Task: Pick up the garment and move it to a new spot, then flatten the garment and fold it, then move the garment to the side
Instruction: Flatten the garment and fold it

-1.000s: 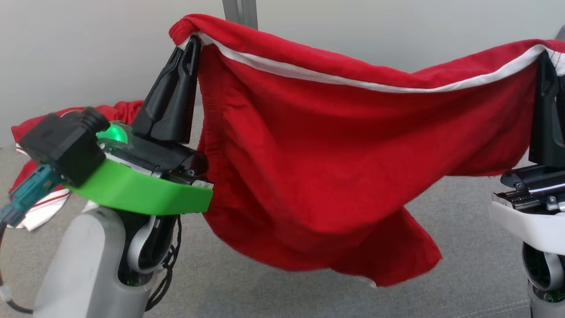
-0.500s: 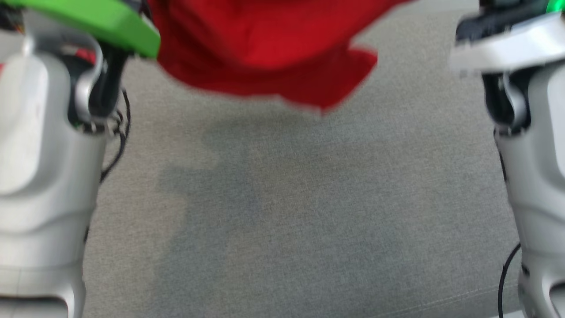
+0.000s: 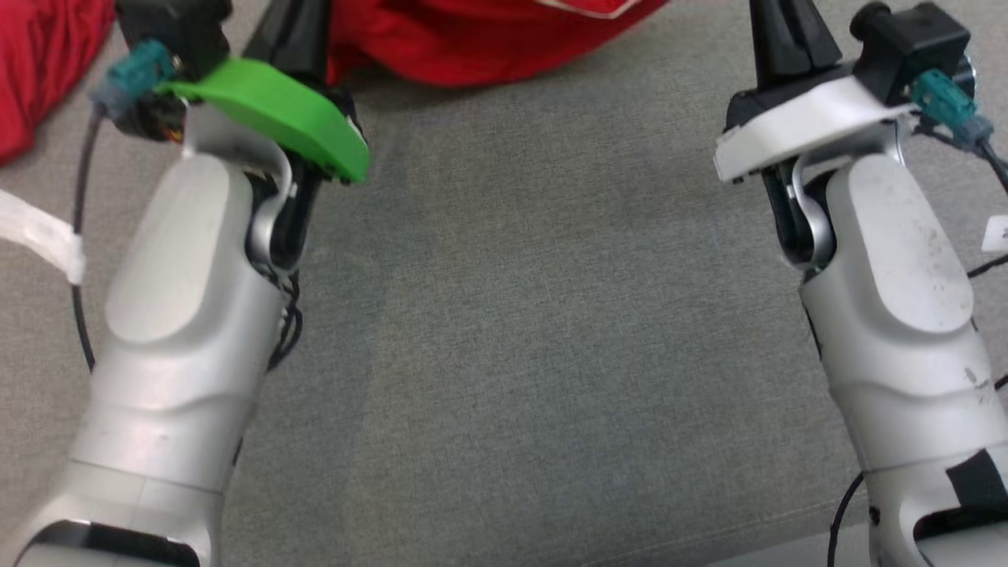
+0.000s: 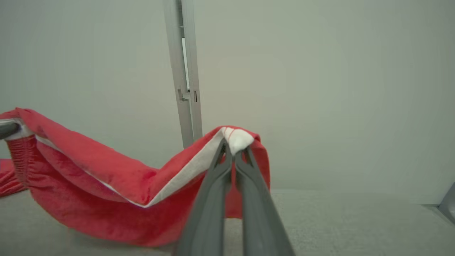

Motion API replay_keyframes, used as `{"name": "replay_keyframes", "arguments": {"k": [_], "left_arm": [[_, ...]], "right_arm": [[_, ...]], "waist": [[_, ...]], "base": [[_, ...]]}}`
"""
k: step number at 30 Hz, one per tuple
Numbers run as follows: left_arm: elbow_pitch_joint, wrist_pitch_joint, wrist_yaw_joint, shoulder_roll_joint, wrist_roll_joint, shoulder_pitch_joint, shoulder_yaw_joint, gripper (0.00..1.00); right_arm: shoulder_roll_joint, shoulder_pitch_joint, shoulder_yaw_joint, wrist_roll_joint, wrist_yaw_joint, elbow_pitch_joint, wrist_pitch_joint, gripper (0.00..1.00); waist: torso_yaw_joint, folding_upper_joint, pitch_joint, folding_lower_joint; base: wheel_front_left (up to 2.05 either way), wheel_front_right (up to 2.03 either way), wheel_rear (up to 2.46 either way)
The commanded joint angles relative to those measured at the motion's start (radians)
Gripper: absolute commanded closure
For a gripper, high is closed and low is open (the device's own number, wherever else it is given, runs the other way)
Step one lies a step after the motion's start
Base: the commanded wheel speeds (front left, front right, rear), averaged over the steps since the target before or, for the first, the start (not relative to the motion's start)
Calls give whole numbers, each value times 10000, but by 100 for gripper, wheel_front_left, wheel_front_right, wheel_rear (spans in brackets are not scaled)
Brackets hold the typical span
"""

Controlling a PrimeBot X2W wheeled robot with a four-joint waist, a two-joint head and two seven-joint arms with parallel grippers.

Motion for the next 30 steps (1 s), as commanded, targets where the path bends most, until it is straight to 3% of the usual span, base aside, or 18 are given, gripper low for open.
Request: {"name": "replay_keyframes", "arguments": {"k": [1, 6, 14, 23, 30], "left_arm": [[41, -264, -66, -49, -154, 393, -73, 100], [-322, -1017, -136, -92, -466, 1999, -308, 100], [-2274, -1333, -111, -200, -659, 4870, -170, 100], [-5093, -1317, 323, -368, -892, 8005, -192, 100], [-6748, -770, 914, 25, -980, 9516, -347, 100]], "right_arm": [[31, 469, -120, 128, -11, -270, -46, 100], [117, 2177, -417, 357, -11, -1562, -48, 100], [127, 4939, -895, 321, -11, -3767, -43, 100], [277, 7973, -1412, 223, -11, -5829, -44, 100], [330, 9567, -1733, -104, -11, -7262, 339, 100]], "waist": [[199, 0, 289, -3], [230, 0, 9, -3], [304, 0, -1172, -3], [341, 0, -3053, -3], [438, 0, -3299, -3]], "base": [[0, 0, 0], [0, 0, 0], [0, 0, 0], [0, 0, 0], [0, 0, 0]]}}
